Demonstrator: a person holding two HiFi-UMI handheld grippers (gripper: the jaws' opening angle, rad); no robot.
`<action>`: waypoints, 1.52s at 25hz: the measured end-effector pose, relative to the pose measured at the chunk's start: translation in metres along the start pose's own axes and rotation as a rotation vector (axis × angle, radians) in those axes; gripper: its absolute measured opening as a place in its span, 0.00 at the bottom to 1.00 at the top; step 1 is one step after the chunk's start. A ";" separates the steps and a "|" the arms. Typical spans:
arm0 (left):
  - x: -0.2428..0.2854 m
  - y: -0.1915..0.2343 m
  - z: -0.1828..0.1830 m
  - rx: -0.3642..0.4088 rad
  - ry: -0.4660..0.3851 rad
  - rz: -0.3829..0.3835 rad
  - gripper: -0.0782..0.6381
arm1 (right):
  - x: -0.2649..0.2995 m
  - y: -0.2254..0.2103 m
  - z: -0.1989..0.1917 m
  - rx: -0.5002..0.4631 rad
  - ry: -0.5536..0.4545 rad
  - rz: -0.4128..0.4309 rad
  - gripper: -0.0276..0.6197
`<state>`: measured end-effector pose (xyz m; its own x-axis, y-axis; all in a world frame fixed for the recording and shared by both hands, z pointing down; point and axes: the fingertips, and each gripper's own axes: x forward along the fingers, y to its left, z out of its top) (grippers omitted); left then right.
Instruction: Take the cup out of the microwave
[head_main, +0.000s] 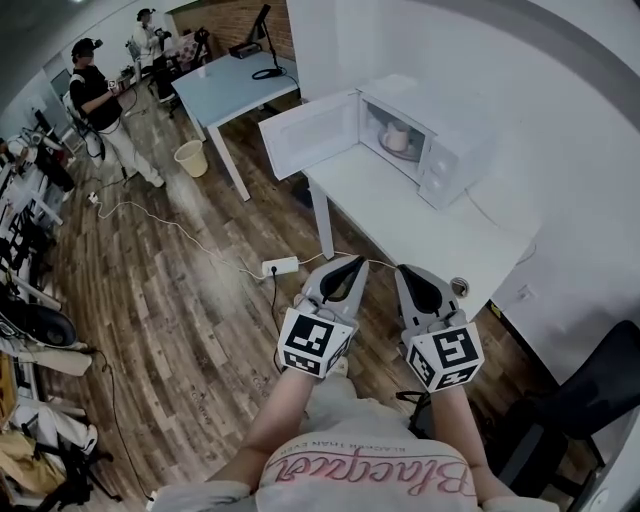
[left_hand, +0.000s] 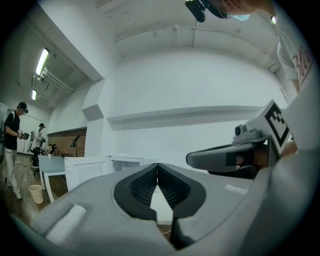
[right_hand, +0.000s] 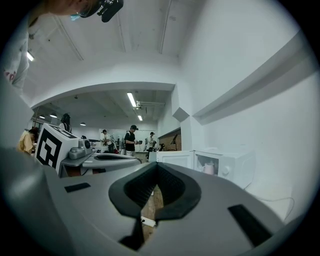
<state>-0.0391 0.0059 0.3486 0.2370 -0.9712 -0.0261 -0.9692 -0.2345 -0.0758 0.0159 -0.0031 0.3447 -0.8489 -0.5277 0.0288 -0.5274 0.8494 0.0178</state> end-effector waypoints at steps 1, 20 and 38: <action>0.003 0.005 0.000 -0.002 -0.001 -0.004 0.12 | 0.006 -0.001 0.001 -0.002 0.002 -0.002 0.06; 0.077 0.104 -0.012 -0.017 -0.024 -0.078 0.12 | 0.117 -0.040 0.000 0.008 0.039 -0.102 0.06; 0.132 0.141 -0.034 -0.053 0.018 -0.167 0.13 | 0.165 -0.074 -0.015 0.023 0.100 -0.184 0.06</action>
<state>-0.1464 -0.1565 0.3685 0.3939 -0.9191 0.0003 -0.9188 -0.3938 -0.0248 -0.0843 -0.1528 0.3626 -0.7314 -0.6702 0.1264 -0.6747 0.7381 0.0094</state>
